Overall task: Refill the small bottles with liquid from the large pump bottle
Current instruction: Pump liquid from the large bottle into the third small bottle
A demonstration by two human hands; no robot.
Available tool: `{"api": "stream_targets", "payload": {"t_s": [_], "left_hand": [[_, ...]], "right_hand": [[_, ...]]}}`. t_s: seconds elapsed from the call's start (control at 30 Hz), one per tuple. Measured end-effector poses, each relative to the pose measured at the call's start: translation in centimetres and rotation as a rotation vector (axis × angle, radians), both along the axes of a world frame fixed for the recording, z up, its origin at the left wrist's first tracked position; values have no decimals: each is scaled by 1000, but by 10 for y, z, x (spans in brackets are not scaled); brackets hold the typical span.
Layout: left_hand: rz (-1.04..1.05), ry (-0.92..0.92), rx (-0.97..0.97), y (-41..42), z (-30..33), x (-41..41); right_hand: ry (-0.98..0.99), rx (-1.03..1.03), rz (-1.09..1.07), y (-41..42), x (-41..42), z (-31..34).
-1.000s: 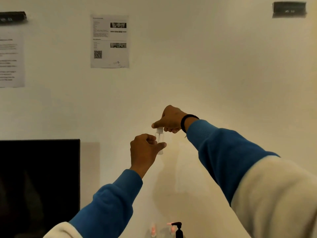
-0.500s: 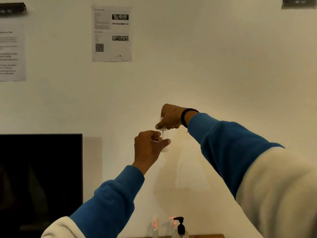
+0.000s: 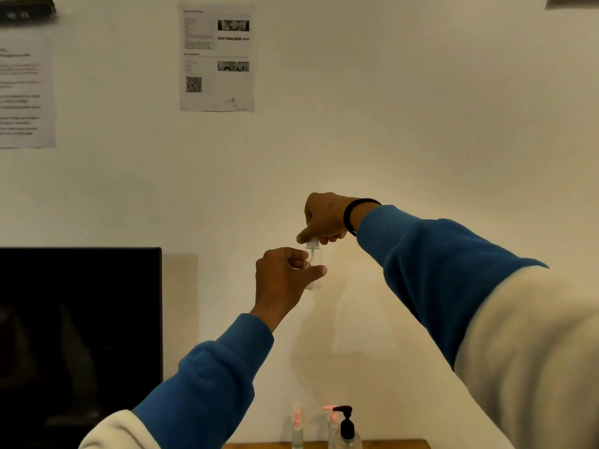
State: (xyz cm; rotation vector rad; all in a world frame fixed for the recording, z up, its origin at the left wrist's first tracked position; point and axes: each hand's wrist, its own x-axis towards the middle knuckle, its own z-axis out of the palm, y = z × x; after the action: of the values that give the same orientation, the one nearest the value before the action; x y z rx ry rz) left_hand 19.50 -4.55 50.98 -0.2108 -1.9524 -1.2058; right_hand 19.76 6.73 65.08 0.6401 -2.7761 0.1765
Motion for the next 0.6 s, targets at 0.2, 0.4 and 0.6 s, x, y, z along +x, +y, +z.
{"api": "stream_targets", "payload": {"t_s": [0.2, 0.4, 0.6], "left_hand": [[-12, -20, 1, 0, -6, 0], [-24, -13, 28, 1, -7, 0], [-14, -10, 5, 4, -2, 1]], "right_hand": [[-150, -49, 89, 2, 2, 0], [-96, -70, 26, 0, 0, -3], [-87, -23, 52, 5, -2, -1]]}}
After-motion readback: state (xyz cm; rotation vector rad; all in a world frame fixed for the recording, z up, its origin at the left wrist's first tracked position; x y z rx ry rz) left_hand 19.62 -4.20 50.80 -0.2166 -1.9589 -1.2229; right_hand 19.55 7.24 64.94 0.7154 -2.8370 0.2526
